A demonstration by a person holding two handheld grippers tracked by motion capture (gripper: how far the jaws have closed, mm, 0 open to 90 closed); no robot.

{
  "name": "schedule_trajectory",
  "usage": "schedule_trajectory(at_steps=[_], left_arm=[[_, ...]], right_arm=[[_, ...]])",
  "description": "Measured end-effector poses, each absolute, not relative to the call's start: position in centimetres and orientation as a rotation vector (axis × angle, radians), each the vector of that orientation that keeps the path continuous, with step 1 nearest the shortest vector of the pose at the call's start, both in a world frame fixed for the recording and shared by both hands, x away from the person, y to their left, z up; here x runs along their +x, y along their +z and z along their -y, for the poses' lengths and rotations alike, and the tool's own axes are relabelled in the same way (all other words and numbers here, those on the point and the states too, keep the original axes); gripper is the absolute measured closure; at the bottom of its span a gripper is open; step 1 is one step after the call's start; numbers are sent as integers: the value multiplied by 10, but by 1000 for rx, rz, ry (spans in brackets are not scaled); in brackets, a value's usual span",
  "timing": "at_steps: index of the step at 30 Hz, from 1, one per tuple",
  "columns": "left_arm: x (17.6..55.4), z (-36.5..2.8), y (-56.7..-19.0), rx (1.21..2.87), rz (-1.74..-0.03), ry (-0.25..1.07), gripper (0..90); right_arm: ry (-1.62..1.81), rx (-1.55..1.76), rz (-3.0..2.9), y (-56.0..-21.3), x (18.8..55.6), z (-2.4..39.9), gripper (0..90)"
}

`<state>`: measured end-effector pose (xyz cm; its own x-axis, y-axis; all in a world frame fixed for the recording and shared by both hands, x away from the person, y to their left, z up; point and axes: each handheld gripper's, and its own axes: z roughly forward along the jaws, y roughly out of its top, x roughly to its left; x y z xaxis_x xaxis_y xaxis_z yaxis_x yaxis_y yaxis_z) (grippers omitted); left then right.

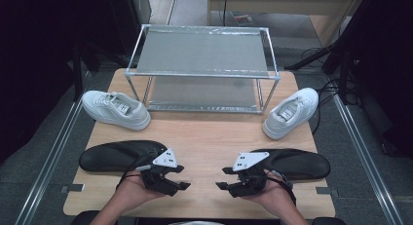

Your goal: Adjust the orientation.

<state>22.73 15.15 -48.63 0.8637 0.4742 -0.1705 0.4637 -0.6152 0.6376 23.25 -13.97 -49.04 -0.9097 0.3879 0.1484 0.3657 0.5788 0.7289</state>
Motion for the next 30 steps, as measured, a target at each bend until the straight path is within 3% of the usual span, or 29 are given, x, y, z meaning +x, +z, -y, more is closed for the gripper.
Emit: schedule_trajectory(at_steps=[2,4,7,12,21,22,30], left_arm=[[228,-154,-485,2296,-687,-21,336],[230,-156,-483,2283,-708,-48,349],[231,-158,-483,2280,-696,-67,429],[233,-159,-480,2261,-709,-78,419],[237,-159,-478,2285,-667,-48,388],[238,-159,-478,2291,-663,-46,384],[245,-165,-474,2280,-687,-62,398]], right_arm=[[1224,707,-2750,-486,234,140,415],[1189,757,-2746,-485,236,139,430],[1207,769,-2672,-479,236,142,392],[1270,814,-2667,-477,238,145,340],[1262,752,-2660,-476,232,146,394],[1255,761,-2687,-477,234,145,434],[1268,735,-2729,-479,239,146,454]])
